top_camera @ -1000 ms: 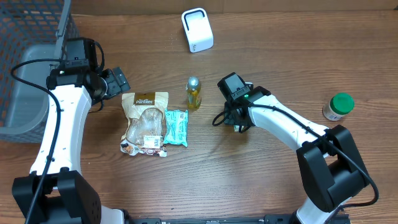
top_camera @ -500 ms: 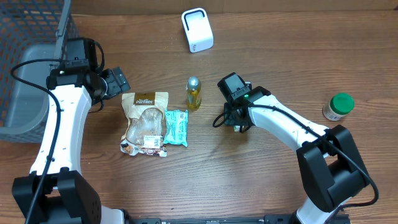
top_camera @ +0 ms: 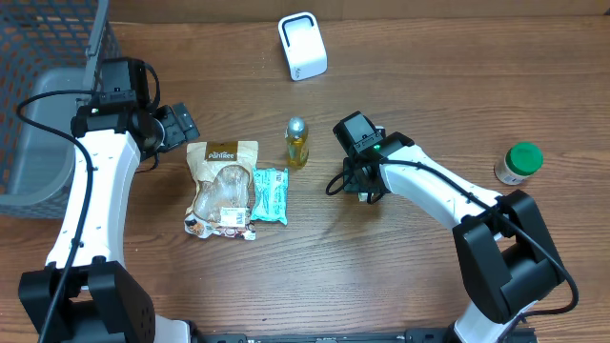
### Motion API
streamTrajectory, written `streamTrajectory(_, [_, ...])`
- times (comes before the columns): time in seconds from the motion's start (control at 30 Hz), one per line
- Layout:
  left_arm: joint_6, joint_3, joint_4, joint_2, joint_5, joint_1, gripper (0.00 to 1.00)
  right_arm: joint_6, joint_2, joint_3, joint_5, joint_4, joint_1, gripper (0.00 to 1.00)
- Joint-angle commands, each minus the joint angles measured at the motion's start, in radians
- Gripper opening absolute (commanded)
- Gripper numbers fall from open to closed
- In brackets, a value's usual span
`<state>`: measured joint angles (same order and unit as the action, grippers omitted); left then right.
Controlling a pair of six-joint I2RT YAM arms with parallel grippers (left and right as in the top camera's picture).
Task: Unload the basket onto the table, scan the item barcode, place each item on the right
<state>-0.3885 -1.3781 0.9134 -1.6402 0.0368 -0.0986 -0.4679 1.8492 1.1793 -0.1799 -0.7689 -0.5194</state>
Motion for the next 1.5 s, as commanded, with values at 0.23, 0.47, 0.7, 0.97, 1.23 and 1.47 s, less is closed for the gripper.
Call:
streamTrajectory(0.23, [0.008, -0.012, -0.002, 0.011, -0.004, 0.003, 1.0, 0.005, 0.01, -0.032, -0.003, 0.035, -0.001, 0.37])
streamTrajectory(0.47, [0.008, -0.012, -0.002, 0.011, -0.004, 0.003, 1.0, 0.005, 0.01, -0.032, -0.006, 0.032, -0.001, 0.33])
streamTrajectory(0.7, [0.008, -0.012, -0.002, 0.011, -0.004, 0.003, 1.0, 0.005, 0.01, -0.032, -0.006, 0.032, -0.001, 0.33])
streamTrajectory(0.97, [0.008, -0.012, -0.002, 0.011, -0.004, 0.003, 1.0, 0.005, 0.01, -0.032, -0.006, 0.032, -0.001, 0.33])
streamTrajectory(1.23, [0.008, -0.012, -0.002, 0.011, -0.004, 0.003, 1.0, 0.004, -0.002, 0.027, -0.005, -0.027, -0.001, 0.04])
streamTrajectory(1.47, [0.008, -0.012, -0.002, 0.011, -0.004, 0.003, 1.0, 0.005, -0.093, 0.047, 0.099, -0.076, 0.008, 0.04])
